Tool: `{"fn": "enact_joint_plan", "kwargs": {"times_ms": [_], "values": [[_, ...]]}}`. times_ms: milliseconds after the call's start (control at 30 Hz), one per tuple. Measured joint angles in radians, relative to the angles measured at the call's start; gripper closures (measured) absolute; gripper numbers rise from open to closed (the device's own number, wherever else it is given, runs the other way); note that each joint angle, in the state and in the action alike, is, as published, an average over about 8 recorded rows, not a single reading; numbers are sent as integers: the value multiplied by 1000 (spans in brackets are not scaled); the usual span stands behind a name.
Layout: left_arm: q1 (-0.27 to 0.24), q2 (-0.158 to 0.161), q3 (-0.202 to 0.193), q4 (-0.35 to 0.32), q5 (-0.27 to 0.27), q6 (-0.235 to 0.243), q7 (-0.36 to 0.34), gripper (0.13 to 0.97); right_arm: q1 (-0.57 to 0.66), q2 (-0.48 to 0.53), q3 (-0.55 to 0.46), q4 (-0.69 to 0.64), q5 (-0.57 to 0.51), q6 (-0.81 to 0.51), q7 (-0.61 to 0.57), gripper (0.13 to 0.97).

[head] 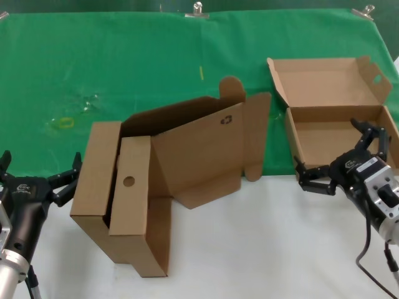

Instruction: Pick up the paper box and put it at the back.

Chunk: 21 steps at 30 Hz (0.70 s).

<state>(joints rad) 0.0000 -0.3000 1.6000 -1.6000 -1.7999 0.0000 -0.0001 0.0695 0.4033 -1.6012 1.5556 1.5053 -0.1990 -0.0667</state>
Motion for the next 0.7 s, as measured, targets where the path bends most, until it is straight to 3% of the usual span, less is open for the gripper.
{"fn": "enact_joint_plan", "kwargs": {"times_ms": [133, 400, 700], "values": [[0, 0, 0, 0, 0, 0, 0, 236, -10, -15, 0, 7, 44, 29, 10, 129], [0, 0, 0, 0, 0, 0, 0, 150, -31, -45, 1, 19, 130, 88, 29, 129], [0, 0, 0, 0, 0, 0, 0, 132, -53, -79, 1, 34, 226, 152, 51, 129]]}}
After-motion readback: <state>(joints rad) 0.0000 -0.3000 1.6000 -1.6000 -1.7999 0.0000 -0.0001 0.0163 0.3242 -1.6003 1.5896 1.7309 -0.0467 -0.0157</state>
